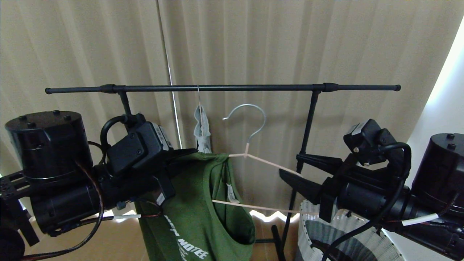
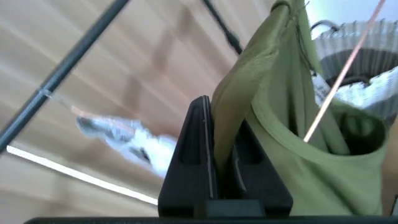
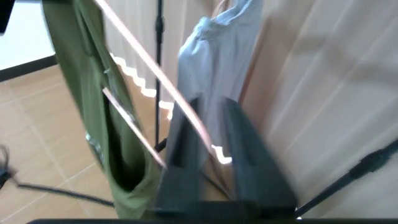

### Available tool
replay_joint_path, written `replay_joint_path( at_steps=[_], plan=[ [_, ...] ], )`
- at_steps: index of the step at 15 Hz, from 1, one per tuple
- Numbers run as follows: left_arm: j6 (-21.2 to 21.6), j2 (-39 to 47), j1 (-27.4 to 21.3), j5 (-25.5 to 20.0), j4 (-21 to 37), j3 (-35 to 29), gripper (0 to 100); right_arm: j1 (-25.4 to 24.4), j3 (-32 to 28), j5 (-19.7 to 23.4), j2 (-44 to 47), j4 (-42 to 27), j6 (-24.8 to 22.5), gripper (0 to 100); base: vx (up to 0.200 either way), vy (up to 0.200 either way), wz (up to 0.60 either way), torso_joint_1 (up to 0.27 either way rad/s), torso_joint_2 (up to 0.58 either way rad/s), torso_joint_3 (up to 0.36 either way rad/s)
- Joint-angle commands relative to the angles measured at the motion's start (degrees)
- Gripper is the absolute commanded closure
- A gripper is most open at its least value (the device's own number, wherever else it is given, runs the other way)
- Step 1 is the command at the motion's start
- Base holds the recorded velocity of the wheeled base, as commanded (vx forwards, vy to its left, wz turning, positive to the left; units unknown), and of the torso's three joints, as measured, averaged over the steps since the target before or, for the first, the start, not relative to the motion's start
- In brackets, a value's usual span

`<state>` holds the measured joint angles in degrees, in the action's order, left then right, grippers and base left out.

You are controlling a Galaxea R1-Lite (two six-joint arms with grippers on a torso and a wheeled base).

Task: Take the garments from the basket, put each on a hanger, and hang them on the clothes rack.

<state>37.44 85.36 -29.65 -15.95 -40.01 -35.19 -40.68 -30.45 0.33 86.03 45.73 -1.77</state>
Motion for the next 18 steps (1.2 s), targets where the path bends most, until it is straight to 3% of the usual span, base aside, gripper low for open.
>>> replay_joint_path(
  at_steps=[1, 5, 6, 7, 10, 11, 12, 14, 18],
  plan=[
    [-0.08, 0.07, 0.73, 1.88, -0.07, 0.04, 100, 1.39, -0.05, -0.07, 0.1, 0.15, -0.17, 0, 0.0, 0.0, 0.0, 0.0, 0.0, 0.0],
    [-0.08, -0.19, 3.37, 9.79, -0.07, 0.48, 100, 5.96, 0.13, -0.15, -1.04, 0.15, -0.87, 0, 0.0, 0.0, 0.0, 0.0, 0.0, 0.0],
    [-0.96, -0.1, 3.72, 16.65, 0.02, 0.74, 100, 7.28, 0.92, -0.15, -1.74, -0.02, -2.1, 0, 0.0, 0.0, 0.0, 0.0, 0.0, 0.0],
    [-3.86, -0.1, 3.37, 19.02, -0.16, 1.0, 100, 7.37, 1.8, -0.15, -1.92, -0.02, -2.19, 0, 0.0, 0.0, 0.0, 0.0, 0.0, 0.0],
    [-12.39, -0.37, 1.35, 19.29, -0.42, 1.09, 100, 6.58, 4.96, 0.2, -2.18, -0.38, -1.75, 0, 0.0, 0.0, 0.0, 0.0, 0.0, 0.0],
    [-17.93, -0.81, 0.82, 19.11, -0.51, 0.57, 100, 3.33, 6.28, 0.2, -1.65, -0.38, -0.87, 0, 0.0, 0.0, 0.0, 0.0, 0.0, 0.0],
    [-19.42, -1.25, 0.47, 19.11, -0.51, 0.57, 100, 1.74, 6.19, 0.2, -0.69, -0.2, 0.71, 0, 0.0, 0.0, 0.0, 0.0, 0.0, 0.0],
    [-19.6, -2.65, 0.29, 19.02, -0.51, 0.83, 100, -1.68, 5.49, -0.07, 1.6, 0.33, 3.09, 0, 0.0, 0.0, 0.0, 0.0, 0.0, 0.0],
    [-19.86, -6.52, -3.31, 18.67, -0.51, 0.48, 100, -5.81, 2.5, -3.05, 8.19, 3.84, 3.35, 0, 0.0, 0.0, 0.0, 0.0, 0.0, 0.0]
  ],
)
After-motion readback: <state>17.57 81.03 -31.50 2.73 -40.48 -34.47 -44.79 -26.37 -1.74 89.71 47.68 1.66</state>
